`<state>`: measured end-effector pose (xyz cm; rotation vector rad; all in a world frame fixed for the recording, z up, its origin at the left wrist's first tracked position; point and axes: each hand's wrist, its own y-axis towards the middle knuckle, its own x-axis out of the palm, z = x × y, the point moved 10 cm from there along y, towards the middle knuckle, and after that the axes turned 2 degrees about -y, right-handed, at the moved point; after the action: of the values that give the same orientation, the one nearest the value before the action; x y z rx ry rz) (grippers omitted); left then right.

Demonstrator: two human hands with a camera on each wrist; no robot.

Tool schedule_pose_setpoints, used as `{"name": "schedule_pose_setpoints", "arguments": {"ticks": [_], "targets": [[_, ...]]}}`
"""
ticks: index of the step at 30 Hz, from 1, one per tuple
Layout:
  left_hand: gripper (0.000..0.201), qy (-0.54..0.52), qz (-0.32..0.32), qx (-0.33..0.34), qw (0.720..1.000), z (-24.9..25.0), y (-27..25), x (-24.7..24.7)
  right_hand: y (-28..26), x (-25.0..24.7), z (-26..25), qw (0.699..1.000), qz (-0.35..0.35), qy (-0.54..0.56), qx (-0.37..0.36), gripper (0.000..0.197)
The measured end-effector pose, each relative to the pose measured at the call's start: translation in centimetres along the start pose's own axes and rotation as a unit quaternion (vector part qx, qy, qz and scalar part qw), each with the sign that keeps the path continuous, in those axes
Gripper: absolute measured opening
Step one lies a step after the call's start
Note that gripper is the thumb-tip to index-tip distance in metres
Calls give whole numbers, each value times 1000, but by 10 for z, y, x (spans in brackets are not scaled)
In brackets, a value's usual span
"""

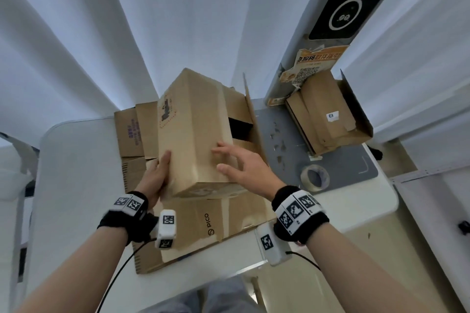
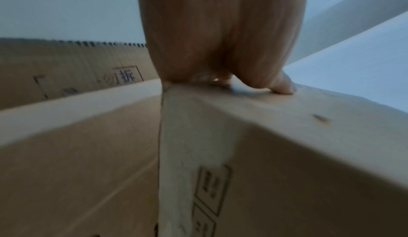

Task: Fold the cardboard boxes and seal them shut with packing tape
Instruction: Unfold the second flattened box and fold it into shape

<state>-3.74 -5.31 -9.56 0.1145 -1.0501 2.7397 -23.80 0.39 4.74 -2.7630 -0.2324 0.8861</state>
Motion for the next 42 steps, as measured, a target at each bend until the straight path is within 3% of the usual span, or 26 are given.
{"name": "schedule_pose_setpoints", "arguments": {"ticks": [2,4,6,9,12,17,19,22,27,34,42], "targets": [[91,40,46,-11,998,-3,2,-28,6,-20,2,989,113,-90,13,34],[108,63,51,-26,996,-5,0,-38,4,-48,0,955,238,-174,30,35],[115,67,22,-37,997,-6,-5,-34,4,-60,3,934,278,-215,62,49],[121,54,-44,-62,996,-18,-9,-22,6,-69,15,915,278,-262,128,74],[118,44,-65,-75,994,-28,-11,-13,6,-83,16,909,293,-255,153,82],[109,48,-55,-79,994,-34,-15,-1,17,-83,31,936,127,-251,213,57],[112,73,-51,-80,993,-29,-15,4,18,-80,29,943,107,-245,199,51],[115,102,-54,-76,990,-19,-15,17,11,-94,28,947,146,-227,177,49],[100,103,-100,-60,988,1,-16,70,-10,-147,42,934,196,-216,208,54],[123,117,-165,-74,976,20,-13,180,-44,-210,82,893,247,-259,271,52],[146,167,-192,-88,963,17,-7,234,-53,-225,118,874,280,-264,296,46]]}}
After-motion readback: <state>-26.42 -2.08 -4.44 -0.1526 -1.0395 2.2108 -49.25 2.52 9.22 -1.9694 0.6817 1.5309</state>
